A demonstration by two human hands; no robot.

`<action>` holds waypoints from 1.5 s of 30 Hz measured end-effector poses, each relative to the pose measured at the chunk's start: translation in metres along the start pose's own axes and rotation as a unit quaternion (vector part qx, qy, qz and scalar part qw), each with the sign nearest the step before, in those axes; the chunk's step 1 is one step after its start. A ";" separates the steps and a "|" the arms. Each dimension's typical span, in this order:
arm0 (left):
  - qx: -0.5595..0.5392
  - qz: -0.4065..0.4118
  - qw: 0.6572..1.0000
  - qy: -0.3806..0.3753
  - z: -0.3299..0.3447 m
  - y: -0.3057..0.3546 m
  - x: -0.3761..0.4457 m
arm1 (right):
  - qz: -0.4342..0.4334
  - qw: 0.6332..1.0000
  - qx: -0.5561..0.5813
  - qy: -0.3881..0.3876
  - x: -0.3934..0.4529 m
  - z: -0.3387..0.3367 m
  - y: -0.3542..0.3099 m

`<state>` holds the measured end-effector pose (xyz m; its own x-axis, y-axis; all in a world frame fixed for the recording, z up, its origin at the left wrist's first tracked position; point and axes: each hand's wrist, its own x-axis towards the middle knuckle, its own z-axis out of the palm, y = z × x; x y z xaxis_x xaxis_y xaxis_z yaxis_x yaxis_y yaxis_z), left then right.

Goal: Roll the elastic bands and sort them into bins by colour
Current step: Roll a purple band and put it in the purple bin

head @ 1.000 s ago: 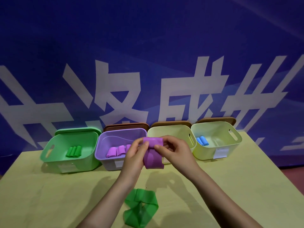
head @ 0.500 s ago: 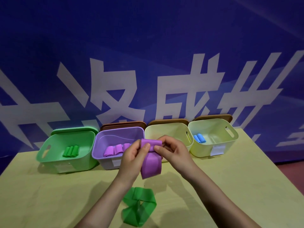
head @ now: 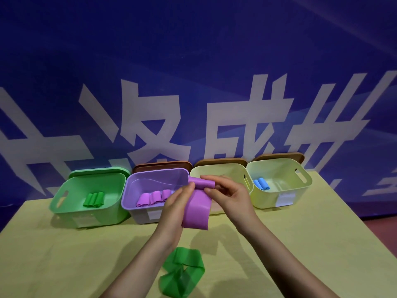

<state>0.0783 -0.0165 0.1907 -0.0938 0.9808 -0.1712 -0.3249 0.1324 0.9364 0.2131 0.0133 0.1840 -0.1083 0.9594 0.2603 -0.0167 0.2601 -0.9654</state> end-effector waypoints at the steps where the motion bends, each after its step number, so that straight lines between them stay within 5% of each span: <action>1: 0.002 0.002 1.000 0.004 0.001 0.001 -0.001 | -0.006 1.000 -0.009 -0.006 0.000 0.000 -0.001; 5: 0.008 0.009 1.000 0.019 0.006 0.001 -0.001 | -0.012 0.999 -0.023 -0.043 -0.001 -0.001 0.000; 13: 0.075 0.028 0.997 0.004 -0.001 -0.003 0.000 | 0.109 0.987 0.021 -0.112 -0.004 -0.008 -0.001; 27: 0.197 0.153 0.968 -0.004 -0.004 -0.006 0.000 | 0.015 0.997 -0.004 -0.077 -0.005 0.001 0.005; 37: 0.048 -0.018 0.999 -0.004 0.002 -0.011 -0.001 | 0.032 0.999 0.024 -0.025 -0.005 -0.001 0.009; 45: 0.049 -0.016 0.999 0.016 0.000 -0.012 0.003 | -0.010 0.998 -0.061 -0.003 -0.007 -0.001 0.014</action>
<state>0.0819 -0.0146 0.1794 -0.1148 0.9711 -0.2093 -0.2345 0.1783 0.9556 0.2151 0.0104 0.1692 -0.1150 0.9536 0.2784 0.1030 0.2902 -0.9514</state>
